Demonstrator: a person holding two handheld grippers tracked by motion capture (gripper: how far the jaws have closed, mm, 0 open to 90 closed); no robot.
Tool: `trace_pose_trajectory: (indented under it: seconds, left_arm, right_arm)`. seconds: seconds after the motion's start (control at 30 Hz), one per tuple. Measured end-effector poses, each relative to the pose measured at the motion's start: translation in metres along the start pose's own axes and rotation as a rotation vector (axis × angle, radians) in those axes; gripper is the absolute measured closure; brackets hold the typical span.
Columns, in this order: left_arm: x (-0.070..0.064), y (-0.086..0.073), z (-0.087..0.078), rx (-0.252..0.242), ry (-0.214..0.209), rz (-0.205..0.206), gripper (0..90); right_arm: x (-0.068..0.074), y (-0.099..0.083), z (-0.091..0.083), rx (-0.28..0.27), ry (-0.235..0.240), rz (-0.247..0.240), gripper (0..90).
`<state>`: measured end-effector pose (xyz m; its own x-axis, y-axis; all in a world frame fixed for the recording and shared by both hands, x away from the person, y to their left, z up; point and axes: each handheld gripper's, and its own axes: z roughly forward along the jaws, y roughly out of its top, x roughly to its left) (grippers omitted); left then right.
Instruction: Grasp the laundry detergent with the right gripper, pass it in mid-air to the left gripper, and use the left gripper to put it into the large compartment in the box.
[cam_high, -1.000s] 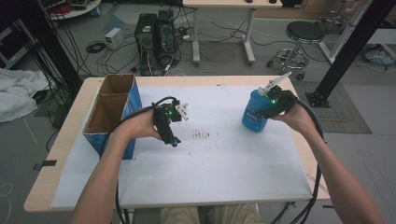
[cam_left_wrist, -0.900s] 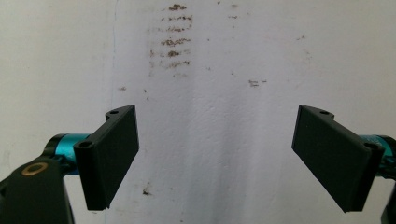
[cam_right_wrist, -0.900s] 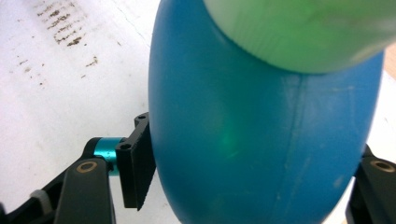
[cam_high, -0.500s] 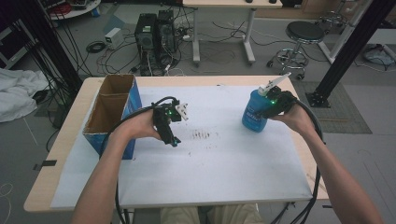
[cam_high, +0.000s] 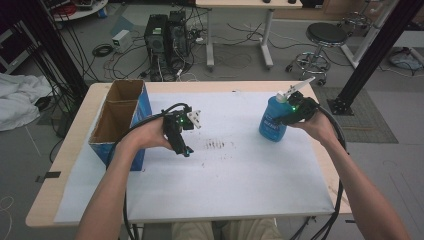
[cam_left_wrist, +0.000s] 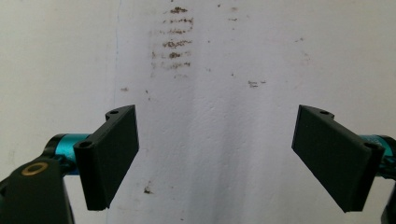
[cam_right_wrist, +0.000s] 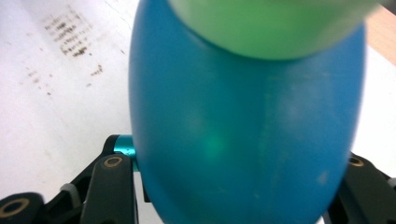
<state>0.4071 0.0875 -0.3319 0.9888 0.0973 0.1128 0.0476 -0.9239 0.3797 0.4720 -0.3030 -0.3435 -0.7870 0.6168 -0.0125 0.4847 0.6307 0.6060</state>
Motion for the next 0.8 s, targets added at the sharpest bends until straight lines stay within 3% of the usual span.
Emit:
trace_pose_trajectory:
  seconds: [0.13, 0.33, 0.57, 0.73, 0.8]
  left_arm:
    - [0.0, 0.0, -0.001, -0.003, 0.0, -0.007, 14.9]
    - [0.0, 0.0, -0.004, -0.003, 0.001, -0.008, 14.9]
    - [-0.001, 0.002, -0.013, -0.019, 0.015, -0.02, 14.9]
    - [0.0, 0.009, -0.028, -0.039, 0.03, -0.017, 14.9]
    - [0.0, 0.015, -0.034, -0.053, 0.033, -0.018, 14.9]
  right_arm:
    - [-0.002, -0.004, 0.0, -0.032, 0.016, 0.017, 45.4]
    - [-0.003, -0.005, 0.0, -0.044, 0.022, 0.004, 47.2]
    - [0.001, -0.001, 0.001, -0.054, 0.001, -0.013, 48.2]
    - [0.013, 0.007, -0.006, -0.077, 0.051, -0.058, 48.1]
    - [0.022, 0.014, -0.009, -0.074, 0.085, -0.112, 48.0]
